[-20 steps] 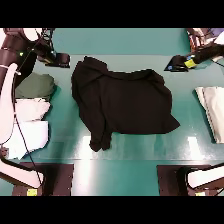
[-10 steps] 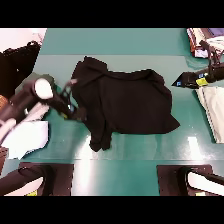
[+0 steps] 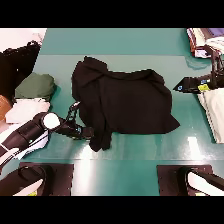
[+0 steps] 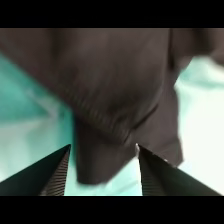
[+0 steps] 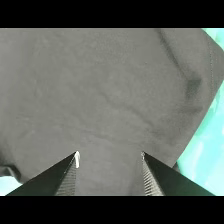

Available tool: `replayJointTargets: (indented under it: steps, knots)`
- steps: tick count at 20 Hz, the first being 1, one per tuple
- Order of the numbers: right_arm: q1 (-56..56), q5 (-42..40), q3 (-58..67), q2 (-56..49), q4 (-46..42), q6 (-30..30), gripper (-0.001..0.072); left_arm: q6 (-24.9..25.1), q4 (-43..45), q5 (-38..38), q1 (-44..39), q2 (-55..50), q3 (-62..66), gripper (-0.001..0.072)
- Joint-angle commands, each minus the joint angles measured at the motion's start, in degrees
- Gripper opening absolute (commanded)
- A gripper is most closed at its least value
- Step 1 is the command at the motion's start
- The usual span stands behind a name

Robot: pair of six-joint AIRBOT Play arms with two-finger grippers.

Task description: Fold the shirts.

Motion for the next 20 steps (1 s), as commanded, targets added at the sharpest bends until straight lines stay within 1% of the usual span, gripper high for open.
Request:
replayJointTargets:
  steps: [1,5,7,8,10,11,12,17,20]
  knots:
    - [0.00,0.52,-0.24,0.57,0.02,0.04,0.0451,-0.61,-1.88,9.70,-0.39,0.20,-1.36,0.0500]
    - [0.00,0.87,-0.24,0.59,0.02,0.04,0.0451,-0.50,-5.20,9.07,-0.39,-3.26,-1.33,0.0500]
    - [0.00,1.22,-0.24,0.59,0.02,0.04,0.0451,-0.50,-6.34,9.11,-0.39,-3.37,-1.33,0.0500]
    - [0.00,1.27,-0.24,0.59,0.04,0.04,0.0451,-0.35,-7.13,7.45,-0.39,-3.37,-1.33,0.0501]
    - [0.00,1.29,-0.24,0.59,0.00,0.04,0.0451,2.95,-7.15,3.06,-0.39,-3.37,-1.33,0.0500]
    - [0.00,1.22,-0.24,0.57,0.02,0.04,0.0450,3.13,-6.93,2.03,-0.39,-3.37,-1.33,0.0500]
    - [0.00,1.16,-0.24,0.57,0.02,0.04,0.0451,3.10,-6.99,2.38,-0.39,-3.37,-1.33,0.0500]
    - [0.00,1.11,-0.26,0.57,0.00,0.04,0.0450,2.91,-9.42,11.65,-0.39,-3.37,-1.33,0.0500]
    - [0.00,1.09,-0.26,0.57,0.00,0.04,0.0451,2.95,-12.00,11.41,-0.42,-3.37,-1.33,0.0499]
